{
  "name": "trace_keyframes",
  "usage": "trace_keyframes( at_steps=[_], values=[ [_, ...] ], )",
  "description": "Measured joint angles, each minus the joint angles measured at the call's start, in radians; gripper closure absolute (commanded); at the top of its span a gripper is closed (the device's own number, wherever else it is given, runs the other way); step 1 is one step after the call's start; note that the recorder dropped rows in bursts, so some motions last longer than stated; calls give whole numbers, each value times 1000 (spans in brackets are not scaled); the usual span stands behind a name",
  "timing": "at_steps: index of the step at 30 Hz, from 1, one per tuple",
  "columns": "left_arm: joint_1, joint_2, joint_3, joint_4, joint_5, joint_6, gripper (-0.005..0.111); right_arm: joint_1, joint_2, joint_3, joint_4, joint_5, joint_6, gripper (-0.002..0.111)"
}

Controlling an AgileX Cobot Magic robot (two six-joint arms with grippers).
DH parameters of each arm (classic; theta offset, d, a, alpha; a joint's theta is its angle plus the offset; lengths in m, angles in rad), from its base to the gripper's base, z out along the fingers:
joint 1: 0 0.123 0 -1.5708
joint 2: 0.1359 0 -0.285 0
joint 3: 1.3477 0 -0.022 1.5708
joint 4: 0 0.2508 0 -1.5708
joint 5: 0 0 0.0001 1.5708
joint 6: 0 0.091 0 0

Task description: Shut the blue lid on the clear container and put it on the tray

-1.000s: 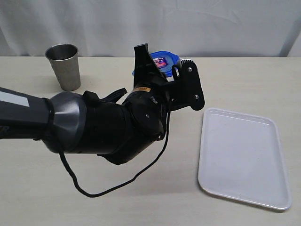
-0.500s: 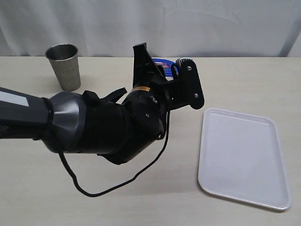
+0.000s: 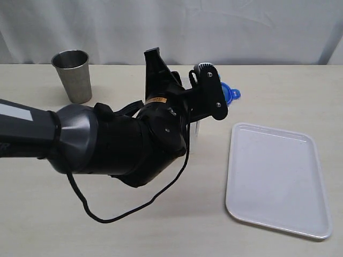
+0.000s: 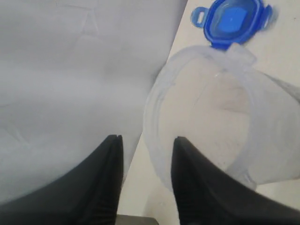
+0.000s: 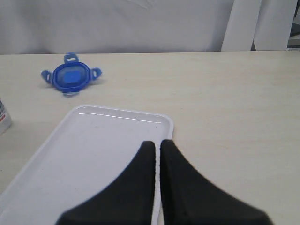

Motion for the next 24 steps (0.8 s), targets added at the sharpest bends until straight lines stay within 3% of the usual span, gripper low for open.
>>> trace_keyframes(
  at_steps=[14, 24],
  values=[
    [51, 0, -4, 16, 40, -6, 65, 0, 0, 0, 0, 0, 0, 104],
    [51, 0, -134, 46, 152, -33, 65, 0, 0, 0, 0, 0, 0, 104]
  ],
)
